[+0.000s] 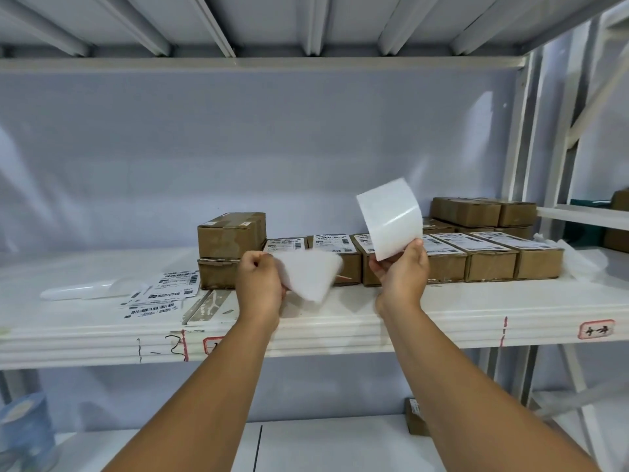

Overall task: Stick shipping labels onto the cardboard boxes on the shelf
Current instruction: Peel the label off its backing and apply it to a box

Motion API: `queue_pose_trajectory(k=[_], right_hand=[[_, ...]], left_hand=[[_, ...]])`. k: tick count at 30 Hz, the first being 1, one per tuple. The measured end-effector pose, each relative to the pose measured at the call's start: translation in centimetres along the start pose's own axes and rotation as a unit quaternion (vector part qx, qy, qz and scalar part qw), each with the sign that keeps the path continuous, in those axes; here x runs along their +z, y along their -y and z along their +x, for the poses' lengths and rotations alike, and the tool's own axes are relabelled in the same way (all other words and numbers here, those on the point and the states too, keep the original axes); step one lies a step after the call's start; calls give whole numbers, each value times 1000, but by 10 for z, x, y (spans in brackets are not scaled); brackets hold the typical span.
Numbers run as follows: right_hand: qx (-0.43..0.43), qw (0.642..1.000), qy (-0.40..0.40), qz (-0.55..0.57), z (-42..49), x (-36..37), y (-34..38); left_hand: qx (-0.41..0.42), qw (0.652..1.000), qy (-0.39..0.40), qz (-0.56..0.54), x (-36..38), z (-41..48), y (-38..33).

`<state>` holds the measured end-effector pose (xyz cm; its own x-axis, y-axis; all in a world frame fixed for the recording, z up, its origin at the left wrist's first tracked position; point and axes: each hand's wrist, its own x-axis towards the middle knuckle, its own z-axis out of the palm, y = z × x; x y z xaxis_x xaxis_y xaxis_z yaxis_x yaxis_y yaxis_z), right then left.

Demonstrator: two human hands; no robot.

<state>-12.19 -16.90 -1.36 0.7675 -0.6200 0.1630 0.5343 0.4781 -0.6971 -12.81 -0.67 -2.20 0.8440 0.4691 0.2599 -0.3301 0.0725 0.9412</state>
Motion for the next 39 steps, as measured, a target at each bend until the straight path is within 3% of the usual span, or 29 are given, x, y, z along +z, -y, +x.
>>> queue_pose_trajectory(k=[5, 12, 15, 20, 23, 28, 32, 36, 39], right_hand=[[-4, 999, 0, -42, -2, -1, 0], [15, 997, 28, -69, -4, -1, 0], [16, 994, 56, -90, -6, 0, 1], [-102, 980, 92, -145, -17, 5, -2], [-167, 964, 108, -174, -34, 14, -6], [-304, 884, 170, -312, -53, 19, -24], [-368, 836, 218, -345, -55, 19, -38], [-425, 777, 263, -381, -56, 17, -47], [-442, 762, 287, -376, -57, 16, -48]], left_hand=[[17, 996, 71, 52, 2, 1, 2], [10, 972, 234, -1, -1, -8, -4], [32, 967, 249, 38, -3, -12, -4], [90, 952, 267, 116, -1, -14, -4], [91, 950, 284, 89, -2, -14, -5], [21, 953, 299, -47, -2, -8, -6], [16, 946, 309, -97, -3, -8, -6], [5, 962, 251, -104, -2, -7, -5], [-12, 965, 225, -132, -4, -7, -5]])
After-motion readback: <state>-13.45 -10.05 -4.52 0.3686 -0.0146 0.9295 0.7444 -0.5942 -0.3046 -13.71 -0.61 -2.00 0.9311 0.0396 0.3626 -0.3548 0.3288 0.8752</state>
